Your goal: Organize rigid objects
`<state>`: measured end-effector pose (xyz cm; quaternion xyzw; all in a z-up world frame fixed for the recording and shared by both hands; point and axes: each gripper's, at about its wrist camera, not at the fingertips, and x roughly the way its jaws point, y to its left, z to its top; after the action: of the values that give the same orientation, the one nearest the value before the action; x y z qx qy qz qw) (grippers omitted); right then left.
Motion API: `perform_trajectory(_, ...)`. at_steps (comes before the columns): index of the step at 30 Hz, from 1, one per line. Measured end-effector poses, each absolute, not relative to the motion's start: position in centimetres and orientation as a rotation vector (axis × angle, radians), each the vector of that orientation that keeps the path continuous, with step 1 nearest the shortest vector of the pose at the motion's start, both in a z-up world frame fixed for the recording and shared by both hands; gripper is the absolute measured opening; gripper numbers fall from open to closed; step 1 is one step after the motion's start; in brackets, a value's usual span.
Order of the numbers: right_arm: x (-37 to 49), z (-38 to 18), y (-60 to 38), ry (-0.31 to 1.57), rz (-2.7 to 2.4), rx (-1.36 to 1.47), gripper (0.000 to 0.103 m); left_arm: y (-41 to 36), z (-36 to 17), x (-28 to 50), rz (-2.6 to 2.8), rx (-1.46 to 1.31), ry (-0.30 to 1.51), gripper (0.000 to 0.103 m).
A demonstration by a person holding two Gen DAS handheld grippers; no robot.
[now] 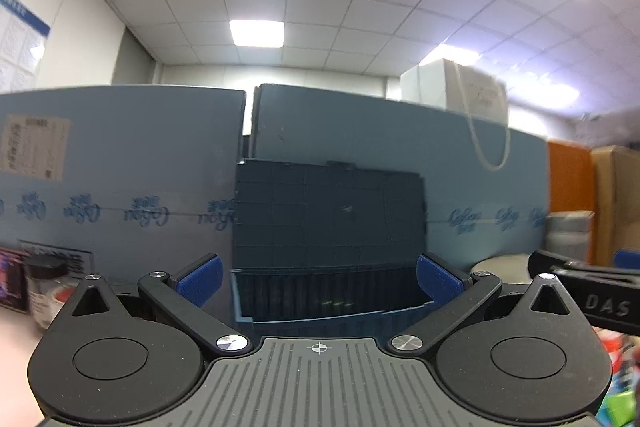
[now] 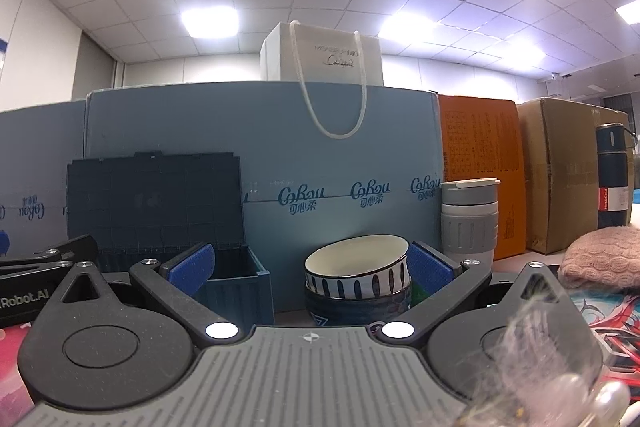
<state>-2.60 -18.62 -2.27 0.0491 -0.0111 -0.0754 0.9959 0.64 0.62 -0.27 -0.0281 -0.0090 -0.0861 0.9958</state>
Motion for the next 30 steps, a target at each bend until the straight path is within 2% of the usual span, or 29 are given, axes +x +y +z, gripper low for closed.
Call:
perform_trajectory(11,-7.2,-1.9,-21.1,0.002,-0.364,0.221,0.103,2.5,1.0,-1.7,-0.359,-0.169,-0.08,0.103)
perform_trajectory(15,-9.4,-0.7,-23.9,0.064,-0.433,0.328,0.103,2.7,1.3,-2.4,-0.408,-0.199,-0.089,0.103)
perform_trajectory(21,-12.3,-0.2,-29.4,0.235,-0.47,0.658,0.103,2.6,1.7,-2.4,-0.462,-0.237,-0.035,0.103)
perform_trajectory(27,-12.6,-2.6,-31.7,0.487,-0.433,0.976,0.103,2.5,2.2,-2.1,-0.466,-0.251,0.026,0.103)
perform_trajectory(30,-11.7,-3.4,-31.7,0.54,-0.41,1.03,0.1,2.9,2.4,-2.1,-0.464,-0.27,0.041,0.103)
